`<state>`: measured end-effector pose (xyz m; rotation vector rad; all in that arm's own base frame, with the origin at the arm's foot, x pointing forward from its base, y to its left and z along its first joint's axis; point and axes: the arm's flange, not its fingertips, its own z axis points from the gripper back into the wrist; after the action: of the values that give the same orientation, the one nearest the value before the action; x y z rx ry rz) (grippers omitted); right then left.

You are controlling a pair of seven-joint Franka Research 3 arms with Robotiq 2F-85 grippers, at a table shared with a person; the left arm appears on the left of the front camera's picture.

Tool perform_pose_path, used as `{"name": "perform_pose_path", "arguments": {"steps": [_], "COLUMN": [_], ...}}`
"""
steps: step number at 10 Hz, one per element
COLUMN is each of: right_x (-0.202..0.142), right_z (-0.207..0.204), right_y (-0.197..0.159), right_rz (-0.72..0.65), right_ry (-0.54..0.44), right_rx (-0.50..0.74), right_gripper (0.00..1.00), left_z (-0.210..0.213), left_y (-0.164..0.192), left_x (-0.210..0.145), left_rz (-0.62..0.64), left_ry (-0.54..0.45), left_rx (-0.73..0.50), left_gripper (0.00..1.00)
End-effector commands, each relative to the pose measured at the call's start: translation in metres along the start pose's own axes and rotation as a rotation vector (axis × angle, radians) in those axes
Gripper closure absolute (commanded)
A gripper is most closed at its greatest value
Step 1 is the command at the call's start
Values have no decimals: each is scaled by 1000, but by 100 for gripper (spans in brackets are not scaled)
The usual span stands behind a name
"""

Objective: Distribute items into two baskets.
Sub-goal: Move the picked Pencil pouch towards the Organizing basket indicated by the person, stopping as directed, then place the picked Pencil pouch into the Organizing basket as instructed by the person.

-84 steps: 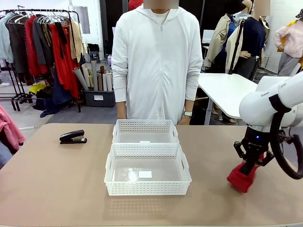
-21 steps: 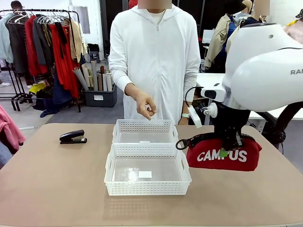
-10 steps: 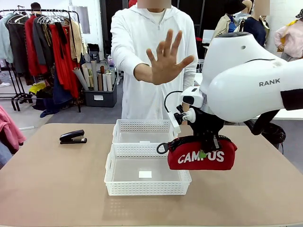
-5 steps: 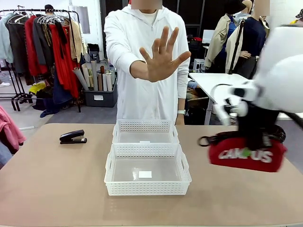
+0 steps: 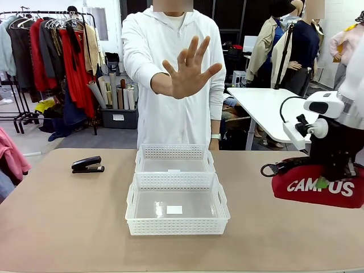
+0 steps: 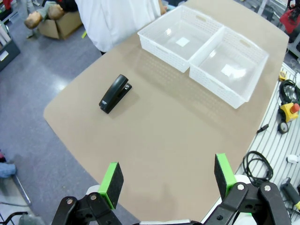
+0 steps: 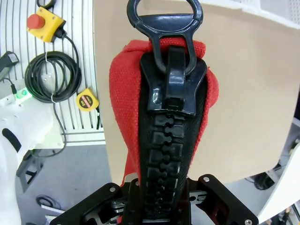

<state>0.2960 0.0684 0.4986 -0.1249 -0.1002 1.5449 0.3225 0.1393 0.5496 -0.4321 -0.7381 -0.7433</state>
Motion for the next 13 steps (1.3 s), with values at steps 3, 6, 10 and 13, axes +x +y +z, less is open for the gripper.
{"name": "perform_pose_path", "arguments": {"steps": [3,6,10,13], "right_x": [3,3,3,3], "right_z": [-1,-1,-1,-1], "right_y": [-2,-2,-2,-2], "right_rz": [-3,-3,-3,-3], "right_ry": [-8,-8,-8,-8], "right_rx": [-8,-8,-8,-8], "right_gripper": [100,100,100,100], "left_z": [1,1,1,1], "left_y": [0,0,0,0], "left_x": [0,0,0,0], "left_rz": [-9,-9,-9,-9], "left_ry": [-13,-13,-13,-13], "left_rx": [-7,-7,-7,-7], "left_gripper": [0,0,0,0]}}
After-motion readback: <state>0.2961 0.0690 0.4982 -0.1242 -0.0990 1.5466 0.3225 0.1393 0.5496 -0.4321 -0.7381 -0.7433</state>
